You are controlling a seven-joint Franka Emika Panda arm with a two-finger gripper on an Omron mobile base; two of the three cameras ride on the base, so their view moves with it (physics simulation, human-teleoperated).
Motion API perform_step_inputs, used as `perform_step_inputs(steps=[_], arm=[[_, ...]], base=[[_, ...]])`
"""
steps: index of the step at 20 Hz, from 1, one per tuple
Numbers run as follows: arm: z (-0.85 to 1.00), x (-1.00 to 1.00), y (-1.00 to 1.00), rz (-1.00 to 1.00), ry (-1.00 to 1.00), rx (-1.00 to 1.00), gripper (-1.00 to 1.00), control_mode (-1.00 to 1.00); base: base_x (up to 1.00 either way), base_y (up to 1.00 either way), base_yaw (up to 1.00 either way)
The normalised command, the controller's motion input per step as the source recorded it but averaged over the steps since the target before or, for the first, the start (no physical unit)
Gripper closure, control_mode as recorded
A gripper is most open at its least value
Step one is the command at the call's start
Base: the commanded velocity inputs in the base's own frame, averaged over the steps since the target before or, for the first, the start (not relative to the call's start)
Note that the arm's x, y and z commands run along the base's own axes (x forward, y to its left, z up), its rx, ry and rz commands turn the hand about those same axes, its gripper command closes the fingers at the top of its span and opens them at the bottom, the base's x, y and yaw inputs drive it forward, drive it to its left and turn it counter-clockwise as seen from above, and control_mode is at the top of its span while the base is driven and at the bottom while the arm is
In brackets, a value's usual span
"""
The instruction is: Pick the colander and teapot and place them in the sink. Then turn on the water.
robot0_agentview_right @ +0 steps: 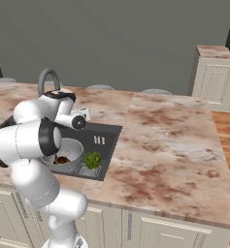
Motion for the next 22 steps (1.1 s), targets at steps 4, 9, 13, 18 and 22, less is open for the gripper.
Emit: perform_step_inputs(steps=[4, 9, 13, 18, 22], arm=[[0.0, 0.14, 0.0, -0.08, -0.05, 0.02, -1.0, -1.0], [-0.03, 0.09, 0.0, -0.06, -0.05, 0.0, -1.0, -1.0], [-0.16, 0.06, 0.0, -0.04, -0.05, 0.0, -1.0, -1.0], [-0.21, 0.03, 0.02, 0.0, -0.06, 0.0, -1.0, -1.0], [-0.26, 0.0, 0.0, 0.0, -0.07, 0.0, -1.0, -1.0]], base=[[0.0, 0.0, 0.0], [0.0, 0.0, 0.0], [0.0, 0.0, 0.0], [0.0, 0.0, 0.0], [0.0, 0.0, 0.0]])
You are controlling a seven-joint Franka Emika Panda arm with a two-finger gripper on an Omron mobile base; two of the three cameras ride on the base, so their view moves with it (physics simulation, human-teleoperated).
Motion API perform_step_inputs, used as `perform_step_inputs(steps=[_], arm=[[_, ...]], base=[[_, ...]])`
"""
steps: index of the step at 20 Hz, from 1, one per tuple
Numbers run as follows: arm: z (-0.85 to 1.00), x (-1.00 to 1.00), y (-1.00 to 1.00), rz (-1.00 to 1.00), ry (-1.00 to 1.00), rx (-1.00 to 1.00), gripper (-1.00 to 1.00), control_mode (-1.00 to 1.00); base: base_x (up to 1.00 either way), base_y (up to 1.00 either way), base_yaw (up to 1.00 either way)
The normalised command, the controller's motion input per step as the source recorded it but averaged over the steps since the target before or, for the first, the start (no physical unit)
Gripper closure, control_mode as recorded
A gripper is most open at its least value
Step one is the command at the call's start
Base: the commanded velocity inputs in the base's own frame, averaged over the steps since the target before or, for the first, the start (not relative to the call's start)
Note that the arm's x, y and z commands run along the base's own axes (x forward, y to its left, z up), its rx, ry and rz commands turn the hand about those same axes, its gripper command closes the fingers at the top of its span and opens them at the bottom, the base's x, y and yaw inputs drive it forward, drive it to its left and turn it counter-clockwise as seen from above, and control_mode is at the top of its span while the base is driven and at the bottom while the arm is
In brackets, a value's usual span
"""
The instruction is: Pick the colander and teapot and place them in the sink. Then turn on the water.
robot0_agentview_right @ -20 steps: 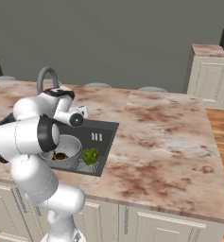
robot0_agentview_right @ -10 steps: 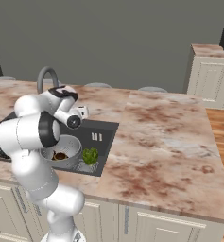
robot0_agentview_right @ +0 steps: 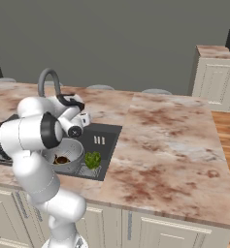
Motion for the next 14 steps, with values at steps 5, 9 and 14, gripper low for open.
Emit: perform_step_inputs(steps=[5, 9, 14], arm=[[-0.15, 0.0, 0.0, 0.0, -0.03, 0.01, -1.0, -1.0], [0.0, 0.0, 0.0, 0.0, 0.0, 0.05, -1.0, -1.0], [0.02, 0.0, 0.0, 0.0, 0.0, 0.07, -1.0, -1.0]], base=[[0.0, 0.0, 0.0], [0.0, 0.0, 0.0], [0.0, 0.0, 0.0]])
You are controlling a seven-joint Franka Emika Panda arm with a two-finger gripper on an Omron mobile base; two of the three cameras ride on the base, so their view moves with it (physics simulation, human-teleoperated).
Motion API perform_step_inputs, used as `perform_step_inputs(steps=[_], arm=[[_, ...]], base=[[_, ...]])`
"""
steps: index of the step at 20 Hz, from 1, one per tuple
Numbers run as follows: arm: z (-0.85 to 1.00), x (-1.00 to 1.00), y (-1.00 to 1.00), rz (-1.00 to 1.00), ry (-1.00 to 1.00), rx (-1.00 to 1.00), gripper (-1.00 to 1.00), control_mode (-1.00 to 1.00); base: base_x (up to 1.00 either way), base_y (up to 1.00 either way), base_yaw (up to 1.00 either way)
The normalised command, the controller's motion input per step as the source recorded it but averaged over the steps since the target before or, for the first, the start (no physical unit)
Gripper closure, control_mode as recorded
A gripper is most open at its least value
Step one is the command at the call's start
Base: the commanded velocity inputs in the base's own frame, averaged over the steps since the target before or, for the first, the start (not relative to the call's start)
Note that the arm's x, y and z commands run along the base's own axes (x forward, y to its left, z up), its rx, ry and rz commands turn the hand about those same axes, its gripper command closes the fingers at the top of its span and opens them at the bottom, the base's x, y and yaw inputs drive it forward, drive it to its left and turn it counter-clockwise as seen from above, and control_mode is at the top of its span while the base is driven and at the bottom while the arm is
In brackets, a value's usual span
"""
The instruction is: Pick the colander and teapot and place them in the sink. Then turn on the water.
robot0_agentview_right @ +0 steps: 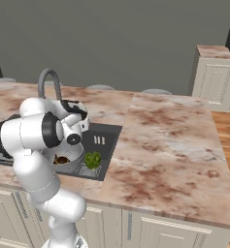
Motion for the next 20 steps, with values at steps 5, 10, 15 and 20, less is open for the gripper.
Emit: perform_step_inputs(steps=[5, 10, 15, 20], arm=[[0.0, 0.02, 0.02, 0.0, 0.0, 0.05, -1.0, -1.0], [0.0, 0.12, 0.03, -0.02, 0.0, 0.0, -1.0, -1.0], [0.0, 0.23, 0.1, -0.02, 0.0, 0.0, -1.0, -1.0], [0.0, 0.25, 0.22, -0.02, 0.0, 0.0, -1.0, -1.0]], base=[[0.0, 0.0, 0.0], [0.0, 0.0, 0.0], [0.0, 0.0, 0.0], [0.0, 0.0, 0.0]])
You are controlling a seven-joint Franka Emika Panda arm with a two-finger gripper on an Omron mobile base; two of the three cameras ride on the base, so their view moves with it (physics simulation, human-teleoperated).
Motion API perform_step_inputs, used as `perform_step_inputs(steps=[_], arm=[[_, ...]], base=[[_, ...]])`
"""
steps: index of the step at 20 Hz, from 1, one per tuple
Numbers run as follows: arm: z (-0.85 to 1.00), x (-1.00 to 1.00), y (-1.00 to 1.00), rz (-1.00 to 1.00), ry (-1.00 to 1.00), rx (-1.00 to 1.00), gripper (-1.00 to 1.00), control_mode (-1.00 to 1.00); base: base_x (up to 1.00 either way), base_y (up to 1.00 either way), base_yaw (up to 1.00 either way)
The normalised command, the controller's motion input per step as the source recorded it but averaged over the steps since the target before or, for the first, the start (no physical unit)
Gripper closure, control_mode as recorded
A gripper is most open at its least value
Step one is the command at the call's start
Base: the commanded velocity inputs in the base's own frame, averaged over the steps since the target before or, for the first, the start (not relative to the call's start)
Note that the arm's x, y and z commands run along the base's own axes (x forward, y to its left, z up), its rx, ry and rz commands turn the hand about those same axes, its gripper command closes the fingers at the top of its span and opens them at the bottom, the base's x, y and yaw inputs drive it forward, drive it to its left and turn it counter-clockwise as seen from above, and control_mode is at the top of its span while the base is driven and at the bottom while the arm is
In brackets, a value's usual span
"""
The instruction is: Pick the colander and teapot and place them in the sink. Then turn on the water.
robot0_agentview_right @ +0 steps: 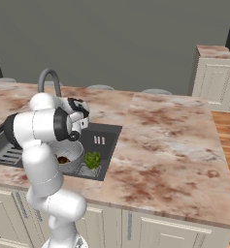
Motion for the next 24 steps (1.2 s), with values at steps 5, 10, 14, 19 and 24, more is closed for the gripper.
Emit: perform_step_inputs(steps=[5, 10, 14, 19, 24], arm=[[0.0, 0.12, 0.23, -0.01, 0.0, 0.0, -1.0, -1.0], [0.0, 0.07, 0.1, 0.0, 0.0, 0.0, -1.0, -1.0], [0.0, 0.06, 0.0, 0.0, 0.0, 0.0, -1.0, -1.0], [0.0, 0.08, 0.0, -0.01, 0.0, 0.0, -1.0, -1.0], [-0.02, 0.12, 0.0, -0.02, 0.0, 0.0, -1.0, -1.0]], base=[[0.0, 0.0, 0.0], [0.0, 0.0, 0.0], [0.0, 0.0, 0.0], [0.0, 0.0, 0.0], [0.0, 0.0, 0.0]])
